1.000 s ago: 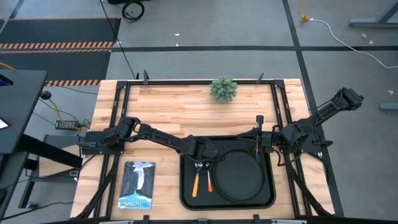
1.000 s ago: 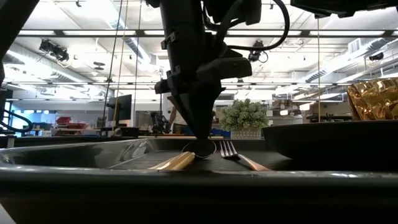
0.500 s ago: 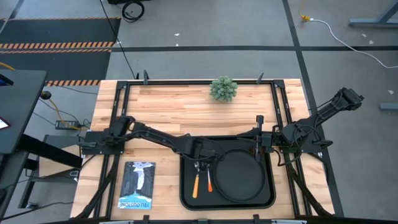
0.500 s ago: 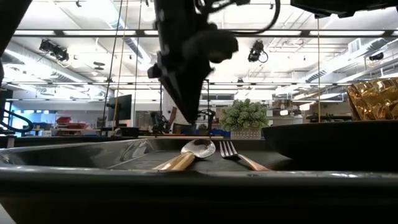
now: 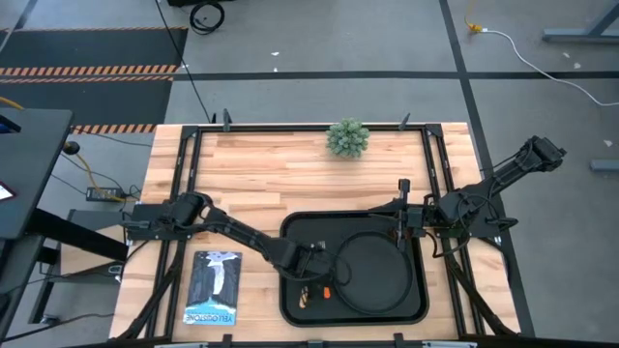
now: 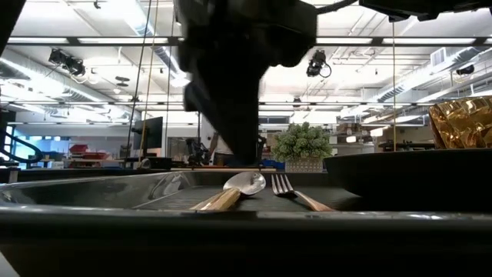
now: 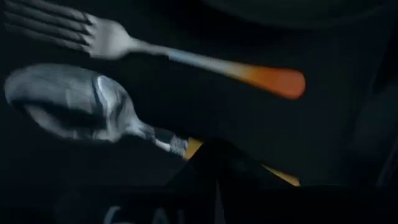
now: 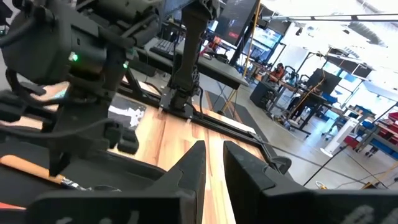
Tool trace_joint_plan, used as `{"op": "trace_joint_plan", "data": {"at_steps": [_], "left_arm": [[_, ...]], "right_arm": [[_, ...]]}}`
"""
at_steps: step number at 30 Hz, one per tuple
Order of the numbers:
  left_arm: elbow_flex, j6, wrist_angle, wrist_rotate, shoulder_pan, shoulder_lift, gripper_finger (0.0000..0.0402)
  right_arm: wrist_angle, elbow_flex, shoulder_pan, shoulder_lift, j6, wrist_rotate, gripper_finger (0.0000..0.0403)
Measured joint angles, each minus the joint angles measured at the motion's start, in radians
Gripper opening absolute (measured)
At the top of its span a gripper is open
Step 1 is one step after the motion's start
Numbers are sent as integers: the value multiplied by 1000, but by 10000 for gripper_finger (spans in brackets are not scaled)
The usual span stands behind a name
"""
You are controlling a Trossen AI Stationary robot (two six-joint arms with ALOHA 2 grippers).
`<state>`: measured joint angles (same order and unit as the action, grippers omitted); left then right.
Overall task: Pick and place plate/cup/fork/spoon on tray
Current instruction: Adjust the yellow spoon on the black tray
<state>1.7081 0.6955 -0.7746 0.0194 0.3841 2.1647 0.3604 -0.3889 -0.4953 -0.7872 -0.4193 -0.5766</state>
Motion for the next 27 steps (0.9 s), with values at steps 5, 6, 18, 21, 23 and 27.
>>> {"op": "trace_joint_plan", "data": {"at_steps": [5,6,18,21,23,27], "left_arm": [[0,-4,6,14,-2,14,11],[0,11,2,27,-3,14,14],[1,375,-61,-6,-5,14,97],[17,457,-64,-2,6,14,99],[36,500,-70,26,14,14,96],[122,573,-148,110,36,13,84]], "right_arm": [[3,0,0,0,-1,3,63],[3,0,0,0,-1,3,63],[5,0,0,0,-2,3,63],[5,0,0,0,-2,3,63],[5,0,0,0,-2,3,63],[5,0,0,0,-2,3,63]]}}
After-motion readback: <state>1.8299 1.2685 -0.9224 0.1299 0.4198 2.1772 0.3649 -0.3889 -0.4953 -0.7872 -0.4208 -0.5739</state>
